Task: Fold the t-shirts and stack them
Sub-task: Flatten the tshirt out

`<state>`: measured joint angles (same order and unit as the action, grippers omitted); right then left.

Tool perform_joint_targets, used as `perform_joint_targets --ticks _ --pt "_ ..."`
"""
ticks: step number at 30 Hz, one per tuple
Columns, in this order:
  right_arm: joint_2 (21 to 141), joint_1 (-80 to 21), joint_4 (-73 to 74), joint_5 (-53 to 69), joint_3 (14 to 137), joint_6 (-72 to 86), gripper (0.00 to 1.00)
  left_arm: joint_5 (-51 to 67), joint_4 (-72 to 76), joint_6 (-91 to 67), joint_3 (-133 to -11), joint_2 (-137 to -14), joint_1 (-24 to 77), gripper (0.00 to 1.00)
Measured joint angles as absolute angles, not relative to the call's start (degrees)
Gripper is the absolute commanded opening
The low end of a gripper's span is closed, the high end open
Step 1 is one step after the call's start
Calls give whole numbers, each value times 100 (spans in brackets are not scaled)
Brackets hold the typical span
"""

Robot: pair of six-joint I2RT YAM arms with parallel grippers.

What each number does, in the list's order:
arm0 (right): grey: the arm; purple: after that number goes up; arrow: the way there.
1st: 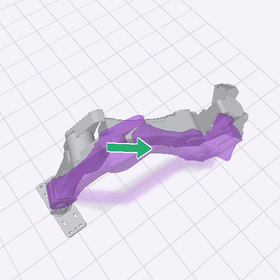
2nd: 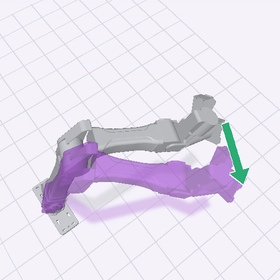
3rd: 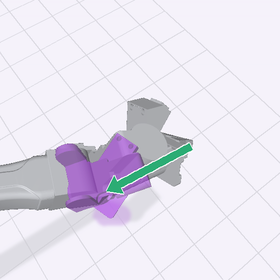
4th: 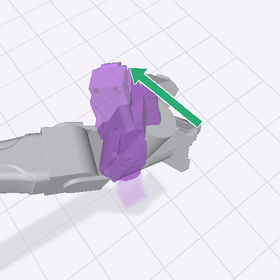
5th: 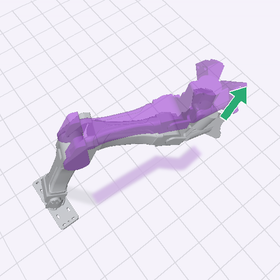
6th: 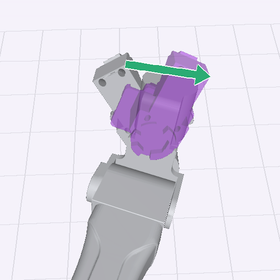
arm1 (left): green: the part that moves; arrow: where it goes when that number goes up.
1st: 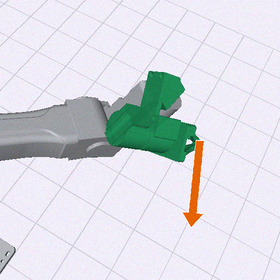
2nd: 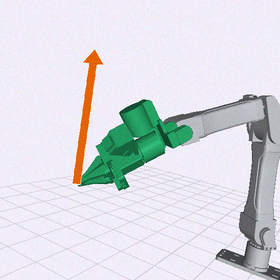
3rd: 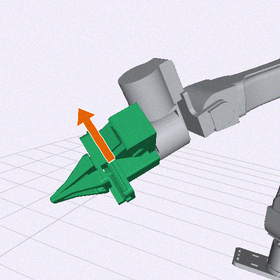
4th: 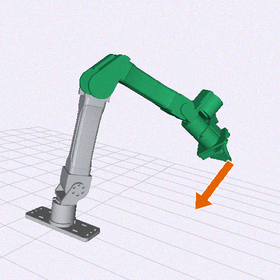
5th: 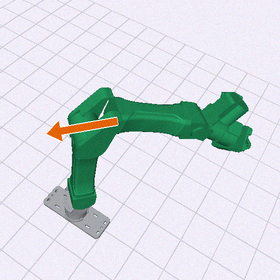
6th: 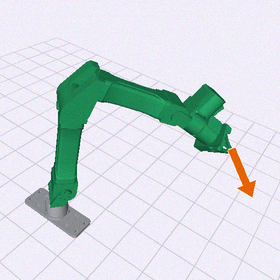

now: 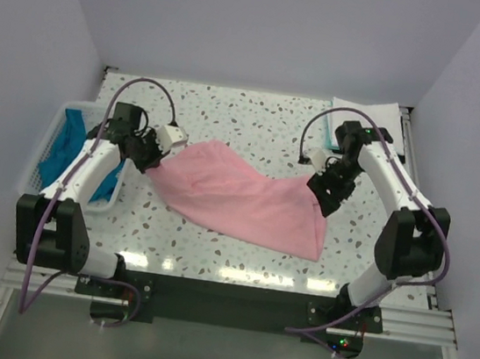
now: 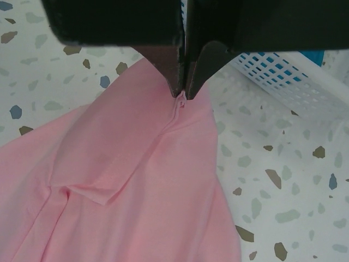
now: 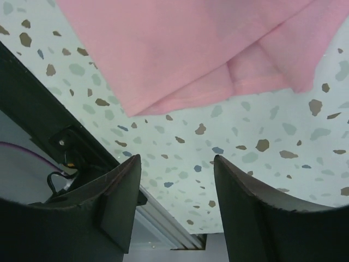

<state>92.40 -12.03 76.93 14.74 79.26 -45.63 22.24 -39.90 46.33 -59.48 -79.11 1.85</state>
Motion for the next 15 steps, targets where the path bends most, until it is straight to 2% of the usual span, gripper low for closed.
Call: perform_joint_targets --ticks 5,15 --pt "10261 -1074 7642 1479 8770 -4134 49 2086 -3938 4622 -5996 -8217 185 0" --pt "11642 -1081 7330 1660 9295 -3465 47 2045 -3830 4539 -6226 -8501 185 0"
